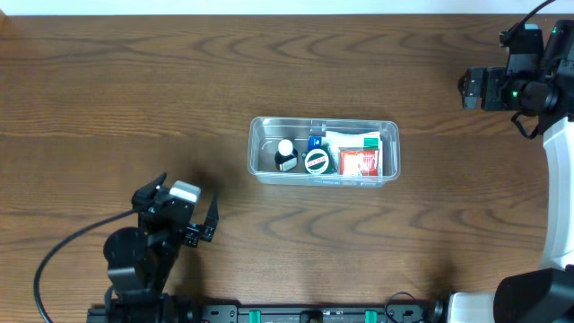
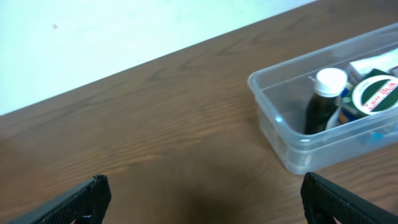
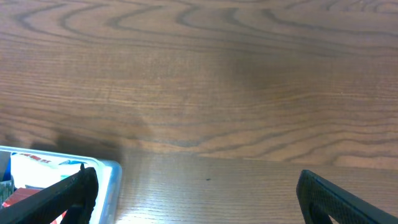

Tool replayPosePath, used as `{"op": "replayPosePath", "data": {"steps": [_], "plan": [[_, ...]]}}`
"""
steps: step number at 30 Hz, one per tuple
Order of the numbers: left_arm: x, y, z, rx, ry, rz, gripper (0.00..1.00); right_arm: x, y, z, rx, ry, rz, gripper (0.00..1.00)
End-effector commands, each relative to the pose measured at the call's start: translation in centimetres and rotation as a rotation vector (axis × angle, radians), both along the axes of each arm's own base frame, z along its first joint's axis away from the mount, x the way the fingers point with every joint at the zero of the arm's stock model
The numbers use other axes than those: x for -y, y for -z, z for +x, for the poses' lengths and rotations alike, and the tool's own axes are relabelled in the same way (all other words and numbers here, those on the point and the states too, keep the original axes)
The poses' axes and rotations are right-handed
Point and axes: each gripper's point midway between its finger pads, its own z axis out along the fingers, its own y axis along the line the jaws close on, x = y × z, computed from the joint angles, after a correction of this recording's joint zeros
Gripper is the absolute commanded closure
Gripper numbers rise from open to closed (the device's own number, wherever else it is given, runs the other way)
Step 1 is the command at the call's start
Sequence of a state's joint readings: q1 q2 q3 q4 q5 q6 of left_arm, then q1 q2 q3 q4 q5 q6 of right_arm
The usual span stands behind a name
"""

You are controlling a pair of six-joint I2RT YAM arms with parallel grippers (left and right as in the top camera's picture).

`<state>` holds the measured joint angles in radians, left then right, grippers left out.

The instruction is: Pack container

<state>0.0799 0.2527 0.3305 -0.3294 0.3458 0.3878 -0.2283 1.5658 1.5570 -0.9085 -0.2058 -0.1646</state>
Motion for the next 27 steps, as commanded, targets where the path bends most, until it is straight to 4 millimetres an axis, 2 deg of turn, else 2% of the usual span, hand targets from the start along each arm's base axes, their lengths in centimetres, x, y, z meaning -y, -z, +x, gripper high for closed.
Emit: {"op": "replayPosePath", "data": {"steps": [1,4,12,27], "plan": [[-0.3,1.0,-0.2,0.012,-0.020,-0.035,0.02,0.0,-0.7,0.0,0.017,0.006,0.006,0.01],[-0.2,2.4,-0.1,0.024,-0.019,-0.038,0.02,0.0,-0.7,0.0,0.017,0.006,0.006,0.01],[-0.3,4.4,0.6,0.113,-0.034,-0.092,0.02,0.0,-0.7,0.0,0.017,0.006,0.006,0.01],[-0.4,3.7,0.8,0.163,-0.065,-0.088,0.02,-0.1,-0.7,0.0,0.017,0.006,0.006,0.01]]}}
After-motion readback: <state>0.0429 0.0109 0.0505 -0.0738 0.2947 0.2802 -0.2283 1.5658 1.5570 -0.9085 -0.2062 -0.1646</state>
